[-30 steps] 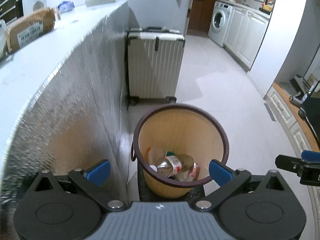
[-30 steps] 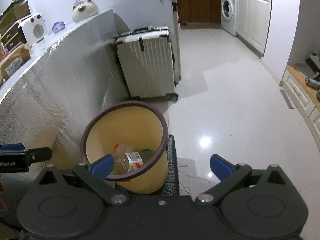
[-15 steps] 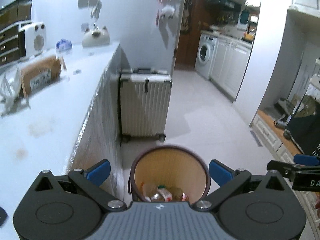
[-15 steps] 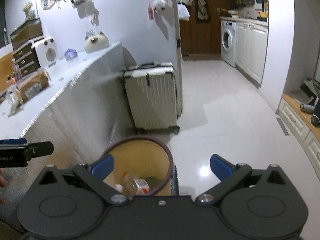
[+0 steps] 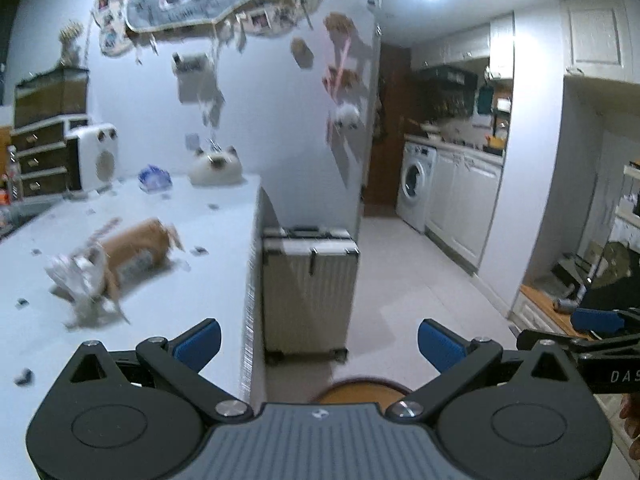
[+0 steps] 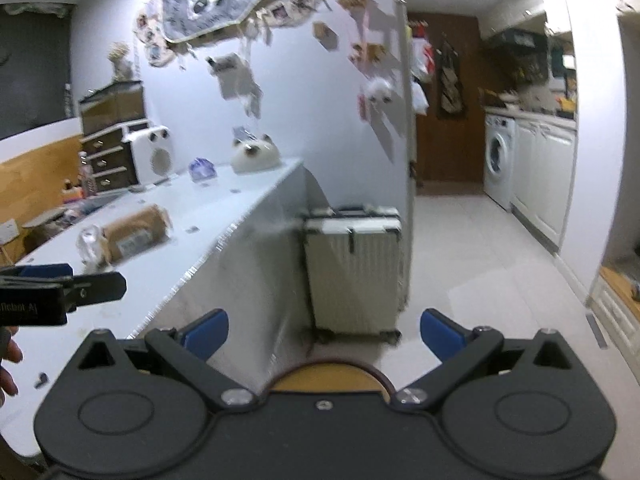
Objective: Collect trash
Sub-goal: 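Move both tools away from the wastebasket back toward the table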
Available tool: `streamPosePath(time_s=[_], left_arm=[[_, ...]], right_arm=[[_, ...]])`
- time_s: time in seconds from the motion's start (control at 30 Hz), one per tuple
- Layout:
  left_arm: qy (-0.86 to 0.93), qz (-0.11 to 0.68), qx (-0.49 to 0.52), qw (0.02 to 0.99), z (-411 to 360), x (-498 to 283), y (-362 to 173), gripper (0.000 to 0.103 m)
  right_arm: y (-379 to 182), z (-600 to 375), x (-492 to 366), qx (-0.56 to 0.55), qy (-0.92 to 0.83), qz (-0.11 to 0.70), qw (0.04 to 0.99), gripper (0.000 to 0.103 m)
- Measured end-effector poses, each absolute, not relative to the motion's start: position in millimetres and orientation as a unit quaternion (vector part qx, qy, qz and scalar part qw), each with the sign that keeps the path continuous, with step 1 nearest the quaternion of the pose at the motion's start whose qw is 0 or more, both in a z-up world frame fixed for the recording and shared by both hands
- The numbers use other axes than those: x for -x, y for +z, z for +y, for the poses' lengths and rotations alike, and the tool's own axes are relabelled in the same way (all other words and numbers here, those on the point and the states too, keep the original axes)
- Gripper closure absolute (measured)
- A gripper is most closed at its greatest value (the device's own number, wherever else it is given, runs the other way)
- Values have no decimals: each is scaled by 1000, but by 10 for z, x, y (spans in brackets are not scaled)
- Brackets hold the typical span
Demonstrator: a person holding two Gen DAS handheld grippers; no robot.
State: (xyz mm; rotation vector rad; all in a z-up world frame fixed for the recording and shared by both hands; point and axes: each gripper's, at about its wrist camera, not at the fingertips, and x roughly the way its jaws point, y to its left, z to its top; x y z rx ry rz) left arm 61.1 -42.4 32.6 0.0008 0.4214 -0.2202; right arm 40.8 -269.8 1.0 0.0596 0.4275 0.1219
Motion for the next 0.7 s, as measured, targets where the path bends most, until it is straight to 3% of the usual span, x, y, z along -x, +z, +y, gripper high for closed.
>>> streamPosePath(time_s=[0.37,0.7], left_arm=[[-57,159,-9,986,317,-678,649,0],[0,165,10,986,1261,-1129,614,0]], right_arm=[[208,-2223,-700,-57,92,175,979,0],[139,-1702,-1041,-42,117,189,974,0]])
